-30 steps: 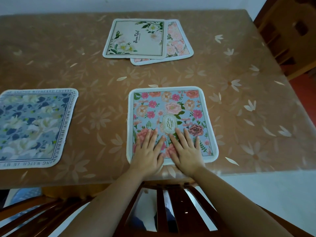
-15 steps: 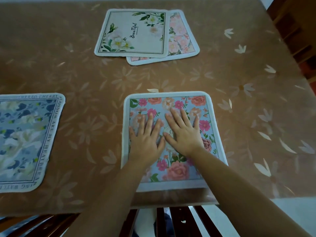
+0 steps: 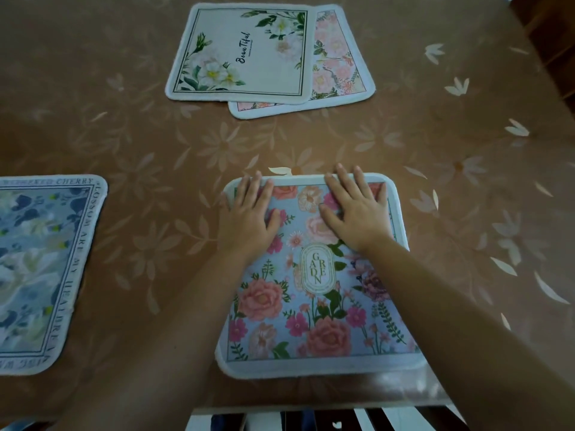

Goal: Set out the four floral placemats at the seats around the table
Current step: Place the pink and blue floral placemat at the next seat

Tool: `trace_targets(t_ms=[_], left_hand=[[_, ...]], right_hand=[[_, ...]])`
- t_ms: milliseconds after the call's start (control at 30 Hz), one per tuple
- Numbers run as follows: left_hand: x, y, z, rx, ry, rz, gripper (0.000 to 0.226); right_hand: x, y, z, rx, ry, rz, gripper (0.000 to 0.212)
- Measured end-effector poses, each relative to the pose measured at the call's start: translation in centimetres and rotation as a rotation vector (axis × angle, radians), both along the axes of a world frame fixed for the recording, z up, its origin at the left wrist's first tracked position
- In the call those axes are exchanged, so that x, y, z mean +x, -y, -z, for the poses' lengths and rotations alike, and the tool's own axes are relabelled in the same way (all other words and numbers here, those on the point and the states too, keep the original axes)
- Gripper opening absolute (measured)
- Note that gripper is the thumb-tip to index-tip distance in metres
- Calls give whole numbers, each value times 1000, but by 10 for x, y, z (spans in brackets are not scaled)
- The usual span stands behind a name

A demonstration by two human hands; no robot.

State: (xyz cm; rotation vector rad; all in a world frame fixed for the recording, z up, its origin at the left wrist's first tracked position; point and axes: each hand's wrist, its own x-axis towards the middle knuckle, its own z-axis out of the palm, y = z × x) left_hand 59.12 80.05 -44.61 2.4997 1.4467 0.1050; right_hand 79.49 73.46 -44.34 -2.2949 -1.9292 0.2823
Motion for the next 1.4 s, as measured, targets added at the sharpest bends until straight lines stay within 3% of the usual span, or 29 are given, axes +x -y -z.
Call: trace_targets(t_ms=[567, 900, 1167, 1400], left_hand=[[-39, 96, -8, -41, -69, -51, 72], [-59, 165, -11, -64, -175, 65, 81], [-68, 176, -15, -52, -217, 204, 103], [-67, 176, -16, -67, -180, 216, 93]], right_hand=[[-8, 131, -9, -82, -46, 46, 64], [-56, 186, -19, -113, 14, 114, 70], [-59, 197, -23, -157, 58, -30, 85], [-58, 197, -23, -155, 76, -56, 88]])
